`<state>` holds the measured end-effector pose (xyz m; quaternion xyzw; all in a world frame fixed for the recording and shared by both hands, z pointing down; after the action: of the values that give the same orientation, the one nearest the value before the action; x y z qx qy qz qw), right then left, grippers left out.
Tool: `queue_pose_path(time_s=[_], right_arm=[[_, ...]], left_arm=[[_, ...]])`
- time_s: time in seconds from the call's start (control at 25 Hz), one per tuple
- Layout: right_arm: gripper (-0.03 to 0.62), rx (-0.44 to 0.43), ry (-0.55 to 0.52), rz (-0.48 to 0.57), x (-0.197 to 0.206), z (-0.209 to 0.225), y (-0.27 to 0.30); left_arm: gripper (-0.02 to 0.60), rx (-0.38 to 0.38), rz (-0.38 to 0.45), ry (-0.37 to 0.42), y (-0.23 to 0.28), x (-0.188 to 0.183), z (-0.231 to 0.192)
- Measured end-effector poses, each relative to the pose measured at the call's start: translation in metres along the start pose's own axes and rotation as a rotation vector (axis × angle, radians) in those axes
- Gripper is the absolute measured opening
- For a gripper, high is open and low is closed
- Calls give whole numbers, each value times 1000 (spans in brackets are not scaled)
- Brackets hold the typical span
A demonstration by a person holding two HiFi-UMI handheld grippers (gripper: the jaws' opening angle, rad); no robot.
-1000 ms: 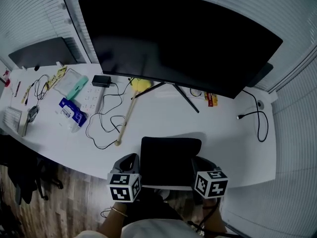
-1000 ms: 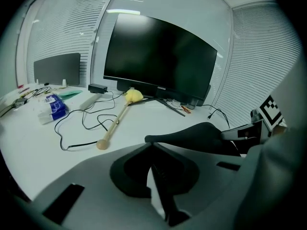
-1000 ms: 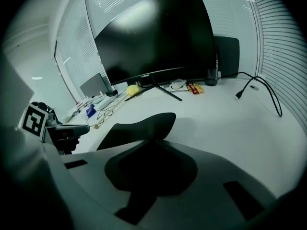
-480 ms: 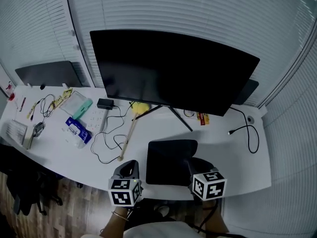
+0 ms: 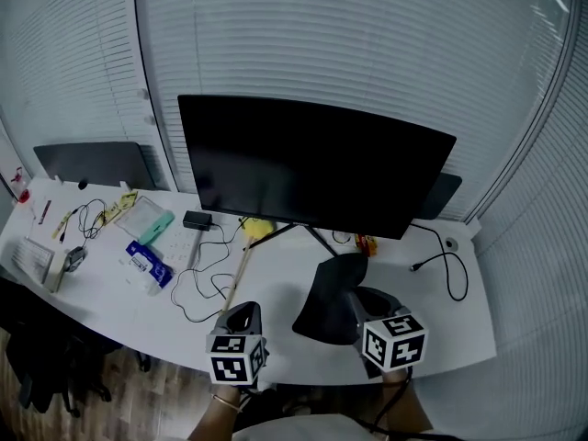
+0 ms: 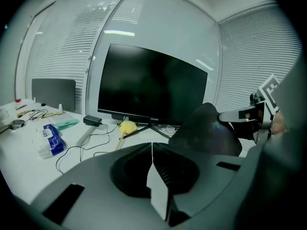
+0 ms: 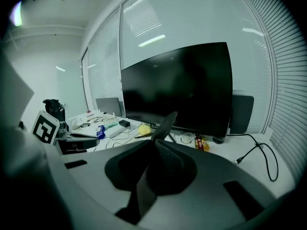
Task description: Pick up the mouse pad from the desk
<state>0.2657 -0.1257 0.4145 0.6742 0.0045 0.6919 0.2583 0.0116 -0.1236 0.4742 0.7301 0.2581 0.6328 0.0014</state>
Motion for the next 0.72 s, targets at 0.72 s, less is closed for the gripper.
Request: queue_pose_path(time_s=[0.72], right_arm=[[55,80,-220,197,-119,39,-39]], left_arm=[[21,97,227,55,28,-110,26]])
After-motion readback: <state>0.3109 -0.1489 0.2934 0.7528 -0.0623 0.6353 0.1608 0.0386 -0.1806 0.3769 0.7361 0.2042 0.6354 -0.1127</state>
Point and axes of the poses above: the fingertips, and each gripper's own axes: y forward along the fingers, z to its right, x out of its underside, the point moved 7 cm from there along -y, backward along the fingers, and after that the axes turned 8 degrees about z, right-handed, at the moved point
